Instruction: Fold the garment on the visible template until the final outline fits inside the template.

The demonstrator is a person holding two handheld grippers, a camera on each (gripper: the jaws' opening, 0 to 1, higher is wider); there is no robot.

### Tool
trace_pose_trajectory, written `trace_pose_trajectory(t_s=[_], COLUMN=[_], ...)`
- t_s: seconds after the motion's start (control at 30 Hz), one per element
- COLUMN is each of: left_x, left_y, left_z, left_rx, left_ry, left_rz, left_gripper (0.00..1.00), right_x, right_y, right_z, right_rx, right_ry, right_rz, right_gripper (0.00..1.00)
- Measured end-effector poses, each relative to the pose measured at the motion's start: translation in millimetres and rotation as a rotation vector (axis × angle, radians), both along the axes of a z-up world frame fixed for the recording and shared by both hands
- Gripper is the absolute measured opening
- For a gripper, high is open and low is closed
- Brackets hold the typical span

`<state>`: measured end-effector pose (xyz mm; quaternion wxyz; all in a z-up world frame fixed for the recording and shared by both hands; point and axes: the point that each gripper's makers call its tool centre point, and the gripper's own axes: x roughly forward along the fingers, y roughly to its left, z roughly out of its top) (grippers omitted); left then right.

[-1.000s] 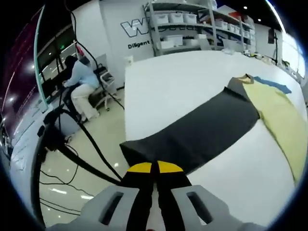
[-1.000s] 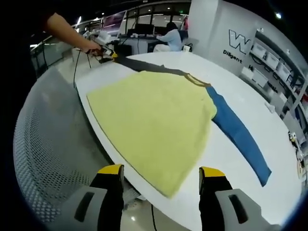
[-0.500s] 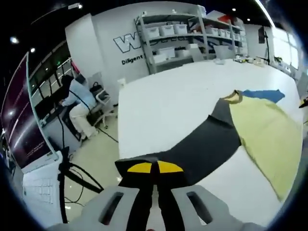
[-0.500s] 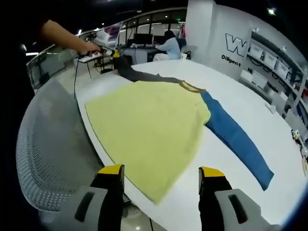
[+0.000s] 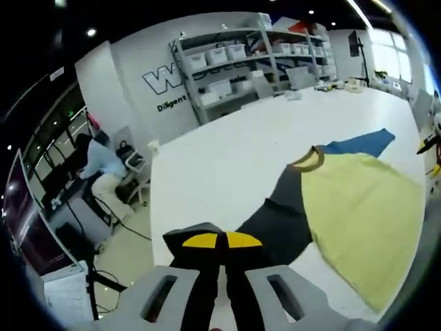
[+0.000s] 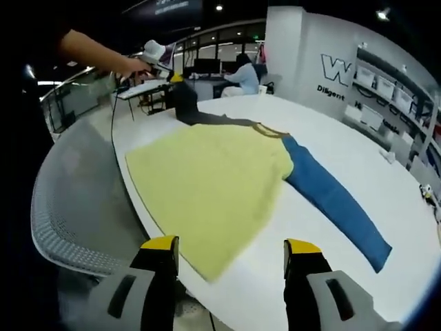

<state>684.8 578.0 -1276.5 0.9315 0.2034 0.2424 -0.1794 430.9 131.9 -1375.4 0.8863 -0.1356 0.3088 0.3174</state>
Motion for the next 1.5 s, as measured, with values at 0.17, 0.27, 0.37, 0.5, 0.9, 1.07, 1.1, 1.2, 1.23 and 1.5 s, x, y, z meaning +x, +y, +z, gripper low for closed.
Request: trace_pose_trajectory(t_s=[0.17,0.27,0.37,0.5,0.9,1.07,1.1,1.2,1.23,1.5], left_x=[-0.7,-2.5,-3.0,-3.2,9.3,15.3,15.2,13.1,12.4,6.1], left_y=[-29,-51,-69,-88,-156,-179,-186,-204,-209,-257], left_z=[10.3,16.7,21.3,26.5,73.2,89.2,89.8,90.1,89.4,58.4], left_rx=[-0.002,-0.004,-0.009,-0.021,-0.067,-0.081,-0.081,-0.085,-0.085,-0.009], left_ry=[-0.019,-0.032,-0.044,-0.053,-0.134,-0.160,-0.157,-0.148,-0.143,-0.085], left_rz=[-0.016,-0.038,-0.056,-0.077,-0.173,-0.202,-0.215,-0.247,-0.257,-0.373], left_gripper=[0.00,0.00,0.00,0.00,0.00,0.00,0.00,0.00,0.00,0.00], right_x=[3,7,8,10,14,15,15,14,14,13], right_y=[-9,-13,-18,-22,-31,-38,-40,-45,-46,-61], right_z=[9.1,15.9,16.1,17.2,19.0,17.5,16.1,15.0,15.1,18.7], right_rx=[0.033,0.073,0.083,0.102,0.133,0.134,0.132,0.131,0.134,0.141], right_ry=[-0.041,-0.080,-0.091,-0.101,-0.117,-0.118,-0.114,-0.112,-0.112,-0.124], right_rz=[-0.001,-0.022,-0.027,-0.043,-0.061,-0.063,-0.062,-0.067,-0.070,-0.100], right_gripper=[0.60,0.64,0.66,0.69,0.75,0.75,0.75,0.75,0.75,0.75])
